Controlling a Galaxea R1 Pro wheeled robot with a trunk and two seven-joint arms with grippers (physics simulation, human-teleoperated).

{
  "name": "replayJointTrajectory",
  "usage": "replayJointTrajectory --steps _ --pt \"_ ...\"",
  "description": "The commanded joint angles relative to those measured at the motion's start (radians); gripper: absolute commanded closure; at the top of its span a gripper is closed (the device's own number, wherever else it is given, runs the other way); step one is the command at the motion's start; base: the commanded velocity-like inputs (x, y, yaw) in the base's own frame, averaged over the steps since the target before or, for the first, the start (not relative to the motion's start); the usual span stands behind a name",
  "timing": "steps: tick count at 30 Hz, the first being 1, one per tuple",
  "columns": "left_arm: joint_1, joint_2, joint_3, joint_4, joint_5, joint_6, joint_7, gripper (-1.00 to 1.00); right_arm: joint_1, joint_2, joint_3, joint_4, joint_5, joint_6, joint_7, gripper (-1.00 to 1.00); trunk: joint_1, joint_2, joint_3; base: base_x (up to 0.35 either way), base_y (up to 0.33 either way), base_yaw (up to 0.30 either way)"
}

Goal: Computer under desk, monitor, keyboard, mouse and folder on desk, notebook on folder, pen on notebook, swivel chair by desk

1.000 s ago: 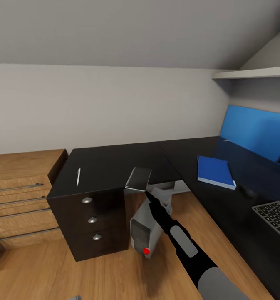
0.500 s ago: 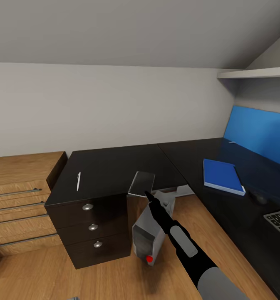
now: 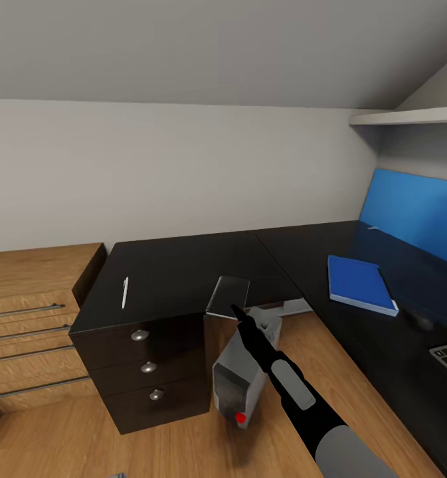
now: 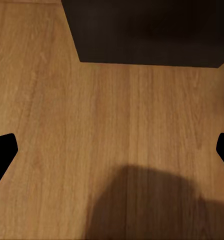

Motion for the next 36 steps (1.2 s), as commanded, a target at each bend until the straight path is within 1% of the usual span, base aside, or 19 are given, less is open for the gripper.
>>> replayJointTrajectory --steps 1,7,14,25,26,36 --pt "0.000 -0.001 0.001 -0.003 0.007 0.006 0.003 -1.00 -0.001 0.000 0.001 0.001 -0.011 0.003 0.003 -1.00 0.000 0.000 -0.001 0.015 0.004 0.000" --pt "0.000 -0.001 0.000 -0.003 0.007 0.005 0.002 -1.00 -0.001 0.003 0.001 0.001 -0.011 0.004 0.003 -1.00 0.000 0.000 -0.001 0.009 0.004 0.000" --pt "0.000 -0.001 0.001 -0.003 0.007 0.005 0.001 -1.00 -0.001 0.003 0.002 0.001 -0.011 0.004 0.003 -1.00 0.000 0.000 -0.001 0.173 0.107 0.000" --pt "0.000 -0.001 0.001 -0.003 0.006 0.004 0.001 -1.00 -0.001 0.005 0.005 0.001 -0.011 0.001 0.003 -1.00 0.000 0.000 -0.001 0.015 0.009 0.000" --pt "0.000 -0.001 0.001 -0.003 0.006 0.004 0.002 -1.00 -0.001 0.004 0.005 0.001 -0.011 0.001 0.003 1.00 0.000 0.000 -0.001 0.000 0.000 0.000" --pt "0.000 -0.001 0.000 -0.003 0.006 0.004 0.001 -1.00 -0.001 0.004 0.004 0.001 -0.011 0.000 0.003 1.00 0.000 0.000 -0.001 0.000 0.000 0.000"
